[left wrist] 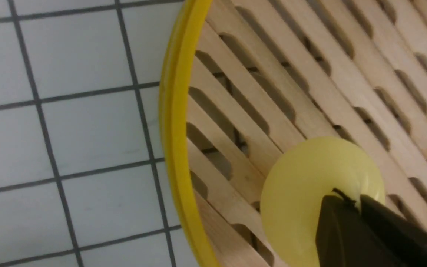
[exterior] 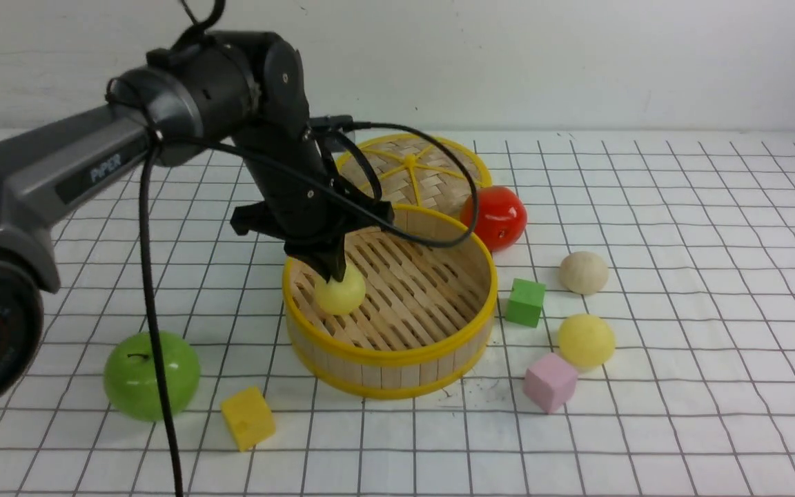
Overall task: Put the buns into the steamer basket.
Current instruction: Use the left arm to put the steamed stuffed bun into the steamer, then use the right arm to grab a steamed stuffed bun
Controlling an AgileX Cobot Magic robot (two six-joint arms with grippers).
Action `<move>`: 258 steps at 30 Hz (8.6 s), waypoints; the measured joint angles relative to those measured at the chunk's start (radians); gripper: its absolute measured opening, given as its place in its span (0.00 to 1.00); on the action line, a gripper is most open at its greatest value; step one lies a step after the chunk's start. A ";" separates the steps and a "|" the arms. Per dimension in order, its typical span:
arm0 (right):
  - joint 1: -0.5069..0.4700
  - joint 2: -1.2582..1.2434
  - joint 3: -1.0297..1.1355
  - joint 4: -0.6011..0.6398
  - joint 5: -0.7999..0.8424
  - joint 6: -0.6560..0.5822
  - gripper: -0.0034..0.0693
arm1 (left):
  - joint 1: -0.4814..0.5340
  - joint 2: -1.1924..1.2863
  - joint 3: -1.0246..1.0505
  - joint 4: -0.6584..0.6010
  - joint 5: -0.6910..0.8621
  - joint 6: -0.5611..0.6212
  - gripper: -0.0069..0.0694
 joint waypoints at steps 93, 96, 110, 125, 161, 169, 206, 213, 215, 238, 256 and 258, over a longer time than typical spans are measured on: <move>0.000 0.000 0.000 0.000 0.000 0.000 0.38 | 0.001 -1.837 1.149 0.040 -0.049 -0.075 0.07; 0.000 0.000 0.000 0.000 0.000 0.000 0.38 | 0.001 -1.837 1.149 0.040 -0.049 -0.075 0.07; 0.000 0.000 0.000 0.000 0.000 0.000 0.38 | 0.024 -1.914 1.355 0.185 -0.527 -0.104 0.07; 0.000 0.000 0.000 0.000 0.000 0.000 0.38 | 0.324 -2.185 1.893 0.214 -0.753 -0.131 0.07; 0.000 0.000 0.010 0.233 -0.199 0.000 0.38 | 0.344 -2.185 1.955 0.211 -0.706 -0.131 0.08; 0.000 0.000 0.010 0.614 -0.406 -0.034 0.38 | 0.344 -2.185 1.955 0.211 -0.706 -0.131 0.08; 0.000 0.892 -0.463 0.828 0.025 -0.334 0.38 | 0.344 -2.185 1.955 0.211 -0.703 -0.131 0.09; 0.000 1.057 -0.556 0.918 0.202 -0.546 0.38 | 0.344 -2.185 1.955 0.211 -0.703 -0.131 0.10; 0.000 1.140 -0.625 0.930 0.273 -0.615 0.38 | 0.344 -2.185 1.955 0.211 -0.703 -0.131 0.11; 0.216 1.850 -1.485 0.278 0.385 -0.115 0.39 | 0.344 -2.185 1.955 0.211 -0.703 -0.131 0.14; 0.211 2.072 -1.594 0.289 0.199 -0.143 0.39 | 0.344 -2.185 1.955 0.211 -0.703 -0.131 0.14; 0.210 2.083 -1.594 0.295 0.168 -0.143 0.39 | 0.344 -2.185 1.955 0.211 -0.703 -0.131 0.14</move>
